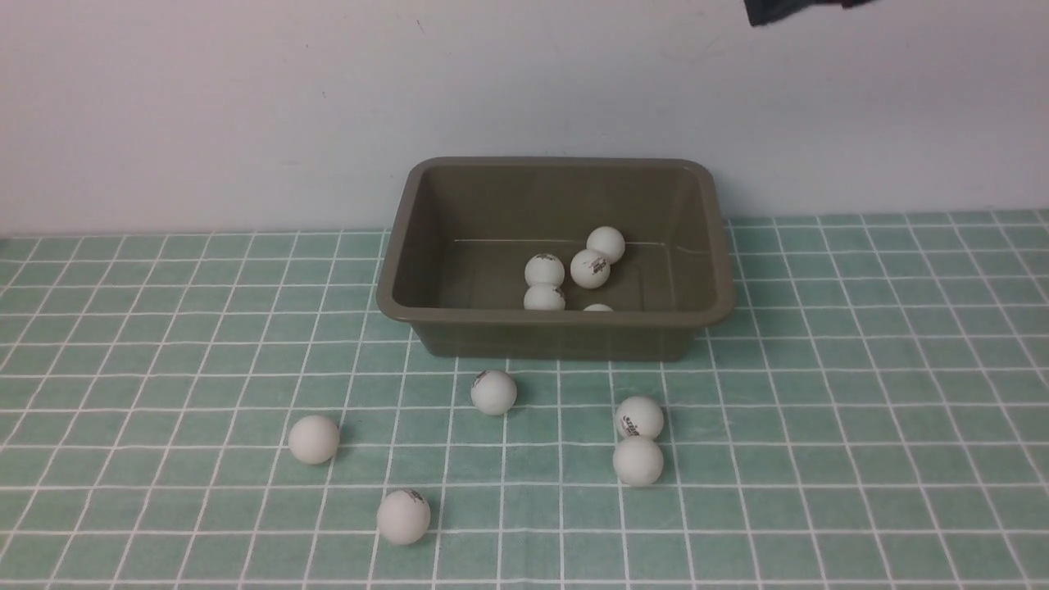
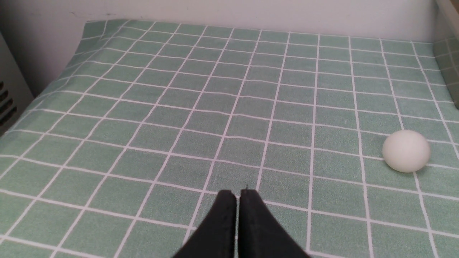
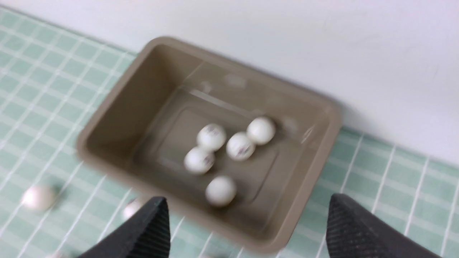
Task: Put the table tennis balls in the box on the green coffee tablecloth.
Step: 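Reach for and grasp a ping pong ball on the table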
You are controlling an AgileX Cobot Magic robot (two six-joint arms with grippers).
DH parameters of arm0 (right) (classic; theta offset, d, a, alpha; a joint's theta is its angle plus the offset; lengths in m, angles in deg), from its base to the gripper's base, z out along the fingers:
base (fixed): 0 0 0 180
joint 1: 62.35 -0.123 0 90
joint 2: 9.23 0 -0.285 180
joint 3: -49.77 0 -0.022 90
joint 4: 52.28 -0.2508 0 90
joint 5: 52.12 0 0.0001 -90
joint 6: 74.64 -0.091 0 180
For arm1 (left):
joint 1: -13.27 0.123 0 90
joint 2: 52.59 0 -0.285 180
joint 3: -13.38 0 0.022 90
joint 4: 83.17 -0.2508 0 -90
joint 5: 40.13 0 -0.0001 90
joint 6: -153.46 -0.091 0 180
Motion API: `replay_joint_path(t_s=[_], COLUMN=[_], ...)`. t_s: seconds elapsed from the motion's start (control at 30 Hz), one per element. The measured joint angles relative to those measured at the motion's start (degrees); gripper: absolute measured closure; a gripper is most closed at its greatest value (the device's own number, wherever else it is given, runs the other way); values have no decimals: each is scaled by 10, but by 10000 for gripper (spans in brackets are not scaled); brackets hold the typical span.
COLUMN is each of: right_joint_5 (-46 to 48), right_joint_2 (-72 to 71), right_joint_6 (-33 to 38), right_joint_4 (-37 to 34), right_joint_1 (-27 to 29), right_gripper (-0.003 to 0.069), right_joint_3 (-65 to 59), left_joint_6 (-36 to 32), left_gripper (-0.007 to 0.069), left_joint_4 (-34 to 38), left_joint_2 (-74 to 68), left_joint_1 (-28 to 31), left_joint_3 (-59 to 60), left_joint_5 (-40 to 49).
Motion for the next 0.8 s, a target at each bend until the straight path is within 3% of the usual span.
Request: replay_joint_path(t_s=[0.23, 0.37, 0.63, 0.8], right_joint_5=[-1, -86, -259, -294], right_joint_2=[-96, -86, -19, 28], right_joint_6=[8, 13, -15, -86], right_joint_4=[-82, -95, -87, -9], right_joint_1=[-4, -35, -129, -173], right_gripper=[143, 143, 146, 176], right_joint_3=[-259, -396, -458, -458], left_joint_6=[0, 0, 0, 0], left_gripper=[629, 629, 629, 629], left_joint_4=[0, 0, 0, 0], left_joint_2=[0, 0, 0, 0], left_joint_1=[0, 0, 0, 0], left_joint_3=[0, 0, 0, 0], left_joint_5=[0, 0, 0, 0])
